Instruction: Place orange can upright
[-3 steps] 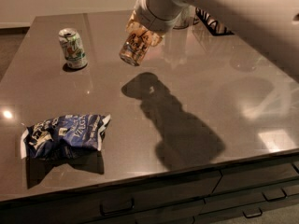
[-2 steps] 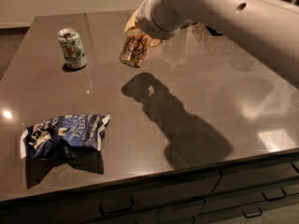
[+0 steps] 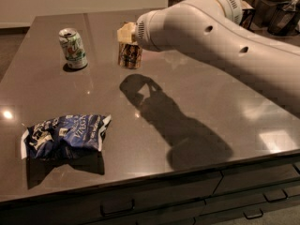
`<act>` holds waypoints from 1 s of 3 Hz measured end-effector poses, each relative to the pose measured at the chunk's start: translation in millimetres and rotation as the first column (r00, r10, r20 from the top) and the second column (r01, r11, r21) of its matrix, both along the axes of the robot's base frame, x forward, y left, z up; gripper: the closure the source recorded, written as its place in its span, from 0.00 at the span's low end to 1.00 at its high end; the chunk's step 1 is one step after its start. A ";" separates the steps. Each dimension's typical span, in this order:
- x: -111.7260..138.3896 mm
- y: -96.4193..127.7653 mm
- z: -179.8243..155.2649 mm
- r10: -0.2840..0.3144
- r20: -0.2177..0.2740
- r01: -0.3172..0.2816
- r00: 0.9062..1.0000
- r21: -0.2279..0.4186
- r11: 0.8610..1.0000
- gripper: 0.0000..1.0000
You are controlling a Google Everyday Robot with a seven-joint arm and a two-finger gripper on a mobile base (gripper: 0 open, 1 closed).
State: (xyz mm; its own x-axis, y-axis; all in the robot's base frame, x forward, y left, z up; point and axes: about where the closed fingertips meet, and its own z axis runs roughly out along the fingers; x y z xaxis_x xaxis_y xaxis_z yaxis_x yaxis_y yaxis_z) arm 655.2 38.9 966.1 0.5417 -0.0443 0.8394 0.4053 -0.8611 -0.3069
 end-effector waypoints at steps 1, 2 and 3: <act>5.2 13.6 8.0 0.111 0.227 -0.093 0.968 -0.087 0.992 1.00; 4.9 18.3 2.6 0.149 0.296 -0.116 0.944 -0.125 0.985 1.00; 4.7 14.5 -13.0 0.162 0.308 -0.120 0.938 -0.151 0.981 1.00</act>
Offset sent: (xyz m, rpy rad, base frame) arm 0.0048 0.0203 -0.0118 -0.1432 -0.4033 0.1730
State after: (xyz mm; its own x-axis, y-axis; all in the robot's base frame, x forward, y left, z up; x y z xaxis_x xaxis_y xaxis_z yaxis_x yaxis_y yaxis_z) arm 659.9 53.3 953.1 0.2393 0.1319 0.9619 0.5836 -0.8113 -0.0339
